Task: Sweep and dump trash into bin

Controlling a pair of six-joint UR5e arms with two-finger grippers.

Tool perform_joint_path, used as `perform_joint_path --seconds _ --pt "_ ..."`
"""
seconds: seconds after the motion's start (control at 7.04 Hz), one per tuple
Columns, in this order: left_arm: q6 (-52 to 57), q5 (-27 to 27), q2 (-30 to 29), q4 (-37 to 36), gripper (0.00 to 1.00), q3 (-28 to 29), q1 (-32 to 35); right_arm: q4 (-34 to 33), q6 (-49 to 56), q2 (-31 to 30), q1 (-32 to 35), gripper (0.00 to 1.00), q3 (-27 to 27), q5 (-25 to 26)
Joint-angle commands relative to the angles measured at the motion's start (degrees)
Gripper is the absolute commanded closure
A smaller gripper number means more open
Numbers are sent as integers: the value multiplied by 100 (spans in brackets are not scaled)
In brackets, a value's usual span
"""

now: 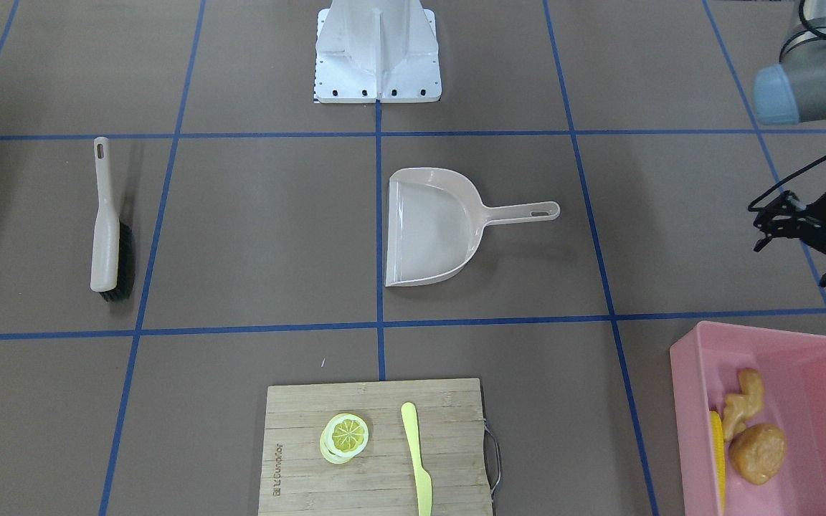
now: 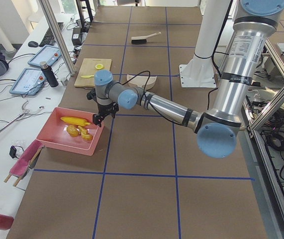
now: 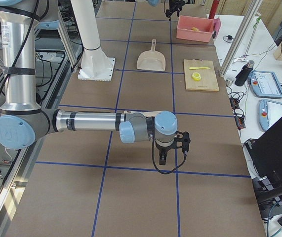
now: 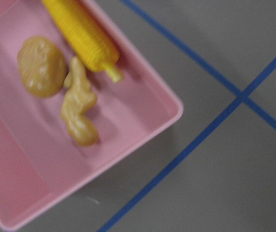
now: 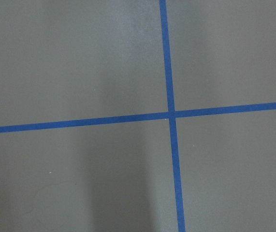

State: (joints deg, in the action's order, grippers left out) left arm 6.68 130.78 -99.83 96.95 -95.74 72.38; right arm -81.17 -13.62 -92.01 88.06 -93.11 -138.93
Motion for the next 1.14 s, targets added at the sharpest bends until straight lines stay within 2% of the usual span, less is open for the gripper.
perform_joint_path --seconds 0.0,0.28,0.43,0.99 --pt "-782 818 874 -19 1 90 783 -4 0 -18 0 0 -14 41" --pt "-774 451 1412 34 1 82 1505 -4 0 -71 44 0 -22 -11" --pt "-878 187 1362 -1 1 91 1507 -4 -9 -71 36 0 -23 49" --pt "-932 229 1229 -98 1 249 1578 -13 -26 -80 44 0 4 59"
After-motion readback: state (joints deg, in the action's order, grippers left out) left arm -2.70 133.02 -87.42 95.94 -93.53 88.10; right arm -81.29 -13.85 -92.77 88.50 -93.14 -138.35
